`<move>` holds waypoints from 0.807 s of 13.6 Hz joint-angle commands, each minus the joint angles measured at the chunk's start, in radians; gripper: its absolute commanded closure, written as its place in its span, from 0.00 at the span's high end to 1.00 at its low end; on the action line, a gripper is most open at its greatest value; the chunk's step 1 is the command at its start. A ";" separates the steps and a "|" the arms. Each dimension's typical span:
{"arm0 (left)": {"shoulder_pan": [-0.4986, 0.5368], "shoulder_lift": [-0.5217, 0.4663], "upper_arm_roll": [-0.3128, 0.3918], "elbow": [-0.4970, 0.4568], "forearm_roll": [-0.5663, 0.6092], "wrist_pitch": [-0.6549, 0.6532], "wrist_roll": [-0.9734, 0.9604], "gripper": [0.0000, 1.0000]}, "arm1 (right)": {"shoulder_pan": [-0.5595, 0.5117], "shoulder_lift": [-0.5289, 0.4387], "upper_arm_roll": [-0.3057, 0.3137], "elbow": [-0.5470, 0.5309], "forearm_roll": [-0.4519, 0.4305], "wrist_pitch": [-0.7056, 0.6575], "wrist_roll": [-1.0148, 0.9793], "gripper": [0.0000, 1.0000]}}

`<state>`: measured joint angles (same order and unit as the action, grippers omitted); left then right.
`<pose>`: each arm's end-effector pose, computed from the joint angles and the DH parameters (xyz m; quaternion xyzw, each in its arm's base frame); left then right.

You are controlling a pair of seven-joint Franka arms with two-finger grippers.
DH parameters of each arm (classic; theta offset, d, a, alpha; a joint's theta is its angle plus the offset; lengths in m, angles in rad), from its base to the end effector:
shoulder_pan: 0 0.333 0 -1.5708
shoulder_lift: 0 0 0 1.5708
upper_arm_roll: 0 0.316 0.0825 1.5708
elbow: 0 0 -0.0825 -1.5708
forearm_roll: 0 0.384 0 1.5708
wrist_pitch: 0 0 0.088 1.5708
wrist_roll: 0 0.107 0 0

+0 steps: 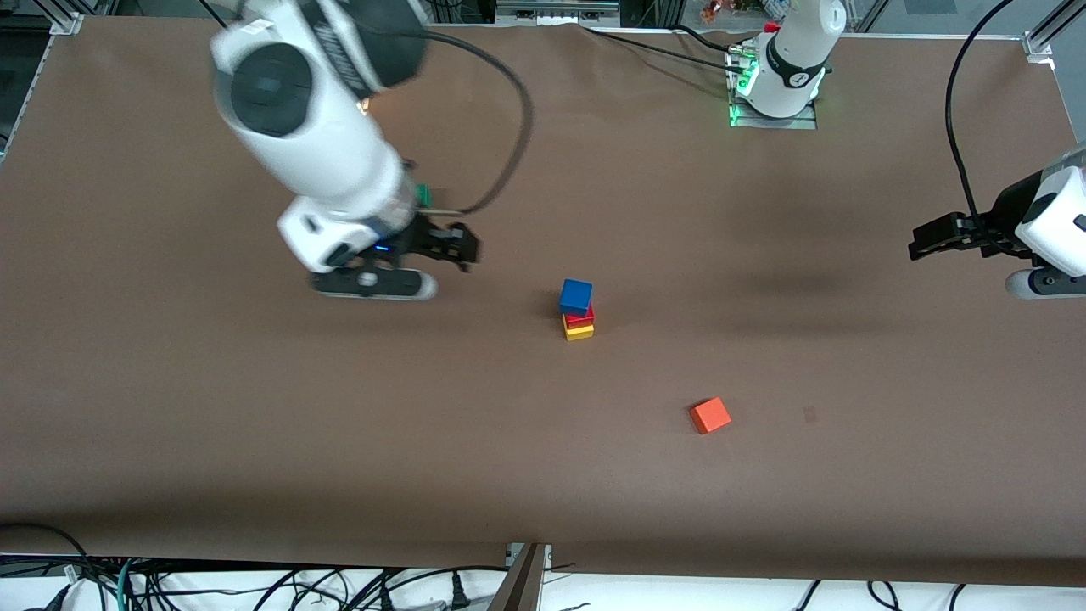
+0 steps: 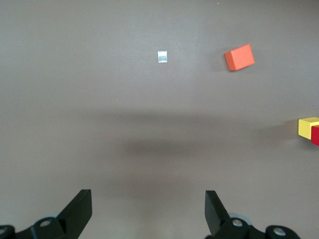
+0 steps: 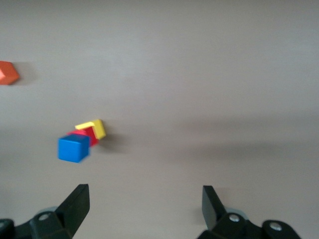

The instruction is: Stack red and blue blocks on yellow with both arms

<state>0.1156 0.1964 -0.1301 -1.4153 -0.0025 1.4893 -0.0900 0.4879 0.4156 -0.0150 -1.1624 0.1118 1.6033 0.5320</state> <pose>0.6035 -0.0013 0.5775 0.9974 0.0381 -0.0610 0.0108 0.5975 0.3213 0.5644 -0.9981 0.0299 0.0144 0.0524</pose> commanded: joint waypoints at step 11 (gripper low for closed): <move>-0.007 0.015 0.000 0.030 0.009 -0.004 0.018 1.00 | -0.236 -0.448 -0.034 -0.465 -0.076 -0.066 -0.428 1.00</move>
<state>0.1154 0.2016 -0.1314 -1.4120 -0.0025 1.4901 -0.0900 0.2525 -0.0168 -0.0601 -1.6193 0.0602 1.5382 0.1132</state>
